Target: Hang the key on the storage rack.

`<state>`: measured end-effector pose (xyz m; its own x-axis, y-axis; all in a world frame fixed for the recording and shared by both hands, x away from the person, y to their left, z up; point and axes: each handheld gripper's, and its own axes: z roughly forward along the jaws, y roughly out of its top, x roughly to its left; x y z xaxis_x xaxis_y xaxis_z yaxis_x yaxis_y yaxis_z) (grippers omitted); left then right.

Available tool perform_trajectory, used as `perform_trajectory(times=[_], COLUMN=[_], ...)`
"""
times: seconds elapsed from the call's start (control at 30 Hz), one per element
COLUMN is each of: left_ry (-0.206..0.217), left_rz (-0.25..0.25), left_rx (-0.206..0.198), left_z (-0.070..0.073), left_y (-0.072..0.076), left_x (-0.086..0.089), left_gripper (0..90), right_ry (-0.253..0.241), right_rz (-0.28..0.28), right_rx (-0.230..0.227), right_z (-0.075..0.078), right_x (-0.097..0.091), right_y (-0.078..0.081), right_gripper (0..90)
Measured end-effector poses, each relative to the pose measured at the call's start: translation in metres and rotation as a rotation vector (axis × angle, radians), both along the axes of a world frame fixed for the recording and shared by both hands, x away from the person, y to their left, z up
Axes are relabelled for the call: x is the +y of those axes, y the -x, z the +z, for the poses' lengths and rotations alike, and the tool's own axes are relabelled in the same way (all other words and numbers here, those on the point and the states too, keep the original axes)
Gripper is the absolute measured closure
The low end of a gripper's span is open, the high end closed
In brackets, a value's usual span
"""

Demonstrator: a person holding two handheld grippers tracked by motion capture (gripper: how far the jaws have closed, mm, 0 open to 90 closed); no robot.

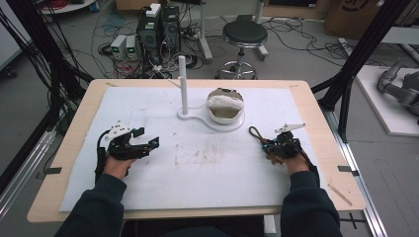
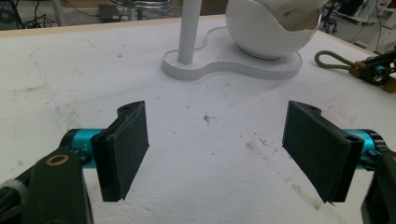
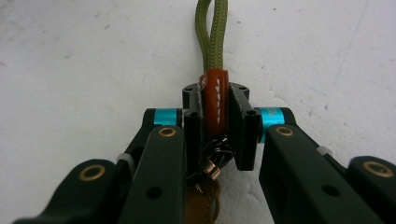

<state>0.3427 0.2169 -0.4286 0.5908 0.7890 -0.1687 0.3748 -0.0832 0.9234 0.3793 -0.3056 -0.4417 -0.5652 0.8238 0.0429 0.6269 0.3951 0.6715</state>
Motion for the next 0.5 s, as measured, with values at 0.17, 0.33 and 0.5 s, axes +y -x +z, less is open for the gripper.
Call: perform_trajectory(times=[0.17, 0.33, 0.5], left_ry=[0.011, 0.007, 0.012], left_rz=[0.01, 0.016, 0.022], left_rx=[0.0, -0.01, -0.016], left_z=[0.0, 0.0, 0.001], left_y=[-0.001, 0.0, 0.001], left_x=[0.003, 0.007, 0.011], left_gripper=[22.5, 23.0, 23.0], right_ry=[-0.111, -0.283, -0.345], right_rz=[0.079, 0.174, 0.222], right_rx=[-0.051, -0.115, -0.149], right_z=[0.01, 0.023, 0.036], right_x=[0.005, 0.016, 0.037], right_y=[0.007, 0.013, 0.015], right_gripper=[78.8, 78.6, 78.6])
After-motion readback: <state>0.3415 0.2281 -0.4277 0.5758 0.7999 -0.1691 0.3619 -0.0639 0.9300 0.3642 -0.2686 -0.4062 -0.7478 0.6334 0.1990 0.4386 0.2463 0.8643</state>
